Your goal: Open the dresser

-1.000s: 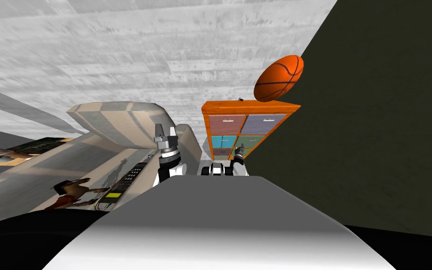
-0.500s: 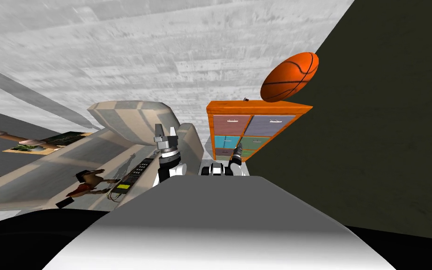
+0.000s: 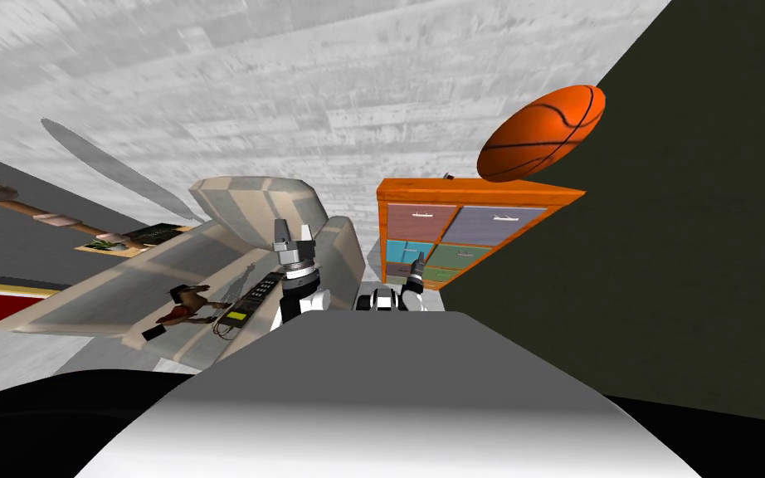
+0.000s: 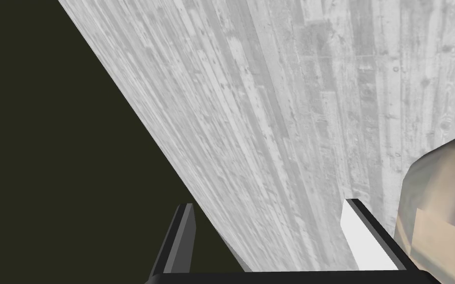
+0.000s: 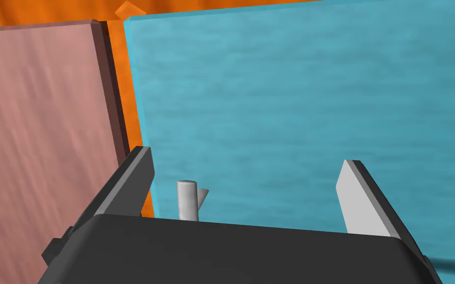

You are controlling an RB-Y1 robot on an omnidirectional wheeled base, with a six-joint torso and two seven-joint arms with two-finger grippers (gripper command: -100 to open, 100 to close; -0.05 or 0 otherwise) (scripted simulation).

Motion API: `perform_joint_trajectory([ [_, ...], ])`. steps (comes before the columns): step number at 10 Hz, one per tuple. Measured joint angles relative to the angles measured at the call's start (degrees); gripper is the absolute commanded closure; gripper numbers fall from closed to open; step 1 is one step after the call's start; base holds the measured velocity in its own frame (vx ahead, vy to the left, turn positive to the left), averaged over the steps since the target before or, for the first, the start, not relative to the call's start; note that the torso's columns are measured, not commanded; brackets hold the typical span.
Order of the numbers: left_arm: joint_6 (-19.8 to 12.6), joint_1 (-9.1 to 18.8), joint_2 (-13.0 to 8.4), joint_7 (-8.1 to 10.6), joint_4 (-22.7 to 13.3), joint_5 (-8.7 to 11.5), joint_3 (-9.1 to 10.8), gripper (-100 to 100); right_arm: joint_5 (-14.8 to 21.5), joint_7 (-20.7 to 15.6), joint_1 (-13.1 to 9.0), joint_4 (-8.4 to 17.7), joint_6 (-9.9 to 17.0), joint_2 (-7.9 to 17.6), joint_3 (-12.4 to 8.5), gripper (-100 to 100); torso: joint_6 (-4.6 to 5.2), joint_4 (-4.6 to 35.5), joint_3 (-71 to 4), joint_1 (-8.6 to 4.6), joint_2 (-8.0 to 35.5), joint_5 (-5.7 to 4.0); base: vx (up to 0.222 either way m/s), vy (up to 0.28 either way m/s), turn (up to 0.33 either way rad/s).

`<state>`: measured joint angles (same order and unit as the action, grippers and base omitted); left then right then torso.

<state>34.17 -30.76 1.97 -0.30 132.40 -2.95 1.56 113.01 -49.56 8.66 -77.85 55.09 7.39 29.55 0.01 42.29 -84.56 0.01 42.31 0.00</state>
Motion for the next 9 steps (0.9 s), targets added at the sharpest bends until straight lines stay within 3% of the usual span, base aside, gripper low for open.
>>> perform_joint_trajectory([
  [4, 0.0, 0.0, 0.0, 0.0, 0.0, 0.0, 0.0, 0, 5.05, -1.5, -2.04, 3.97, 4.36, -2.4, 2.73, -100, -0.01, -0.01, -0.01, -0.01, -0.02, -0.01, -0.004, 0.03, 0.089],
  [7, 0.0, -0.02, -0.01, 0.0, 0.0, 0.0, 0.02, 0, 4.62, -3.51, -2.88, 2.92, 3.22, -3.3, 2.35, -100, 0.0, -0.05, -0.12, -0.22, -0.21, -0.07, 0.046, -0.045, -0.022],
  [8, 0.0, -0.01, -0.01, 0.0, 0.0, 0.0, 0.01, 0, 4.61, -3.72, -2.94, 2.91, 3.12, -3.35, 2.34, 100, -0.01, -0.02, -0.04, 0.0, -0.04, -0.01, -0.024, 0.03, 0.035],
  [9, 0.0, 0.0, 0.0, 0.0, 0.0, 0.0, 0.0, 0, 4.92, -2.85, -2.62, 3.55, 3.75, -2.98, 2.58, 100, -0.02, 0.03, 0.11, 0.23, 0.18, 0.05, -0.007, 0.011, -0.014],
])
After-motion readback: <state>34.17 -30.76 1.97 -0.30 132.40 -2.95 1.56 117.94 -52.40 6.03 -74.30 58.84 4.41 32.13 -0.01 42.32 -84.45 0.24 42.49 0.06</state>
